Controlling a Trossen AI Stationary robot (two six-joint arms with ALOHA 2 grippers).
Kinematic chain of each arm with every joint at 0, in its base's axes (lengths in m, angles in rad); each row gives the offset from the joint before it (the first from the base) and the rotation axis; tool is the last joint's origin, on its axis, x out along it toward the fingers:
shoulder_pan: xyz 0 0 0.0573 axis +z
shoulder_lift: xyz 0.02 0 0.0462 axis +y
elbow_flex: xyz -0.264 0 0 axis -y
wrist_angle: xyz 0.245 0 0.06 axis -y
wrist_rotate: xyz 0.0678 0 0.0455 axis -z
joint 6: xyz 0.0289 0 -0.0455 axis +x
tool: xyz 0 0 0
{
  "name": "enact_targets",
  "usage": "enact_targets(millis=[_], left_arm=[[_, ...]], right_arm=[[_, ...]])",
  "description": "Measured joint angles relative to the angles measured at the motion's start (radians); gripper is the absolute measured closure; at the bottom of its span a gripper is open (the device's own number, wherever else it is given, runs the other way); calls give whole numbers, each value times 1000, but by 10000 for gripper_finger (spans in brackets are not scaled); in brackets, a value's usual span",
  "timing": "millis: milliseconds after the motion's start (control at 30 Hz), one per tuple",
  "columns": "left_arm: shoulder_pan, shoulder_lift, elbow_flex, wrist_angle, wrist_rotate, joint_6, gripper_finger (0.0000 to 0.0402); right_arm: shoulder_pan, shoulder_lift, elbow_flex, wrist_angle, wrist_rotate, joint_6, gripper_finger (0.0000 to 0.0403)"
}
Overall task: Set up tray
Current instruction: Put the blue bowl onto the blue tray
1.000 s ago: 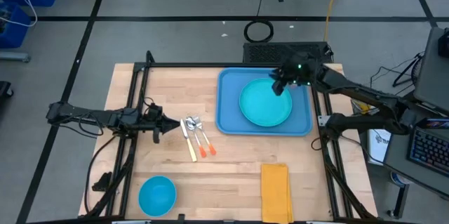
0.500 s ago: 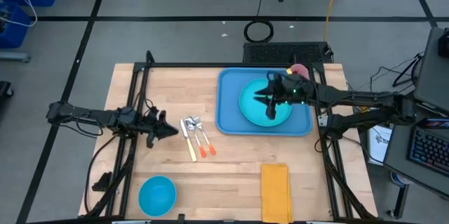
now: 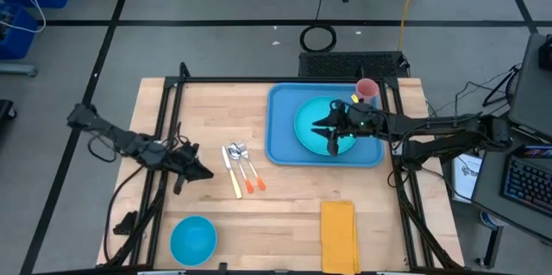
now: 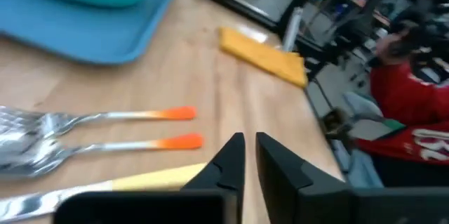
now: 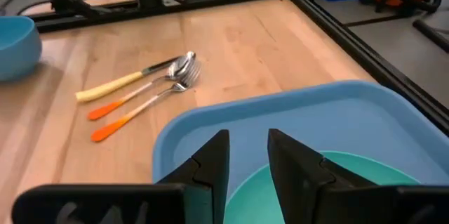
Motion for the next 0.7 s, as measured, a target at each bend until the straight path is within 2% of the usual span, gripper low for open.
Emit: enact_targets(millis=[67,200,300,433,567,700], left_arm=[[-72,52,55,6,-34,-27,394],[-213,193,153,-19,-127,-34,395],[-290,333,230,-65,-156,-129,398],[-377,551,339,-202,-196,-289,397],[-431,761,485,-353,-168,-411,399],[-468,885,619,-515,-174,-462,398]], right_arm=[[0,-1,-20,27,0,9,314],[0,0,-67,96,-1,42,314],[0,-1,-84,115,-2,60,314],[1,0,-96,115,-3,74,314],[9,0,-96,116,-1,74,314],[31,0,-96,144,-2,71,314]])
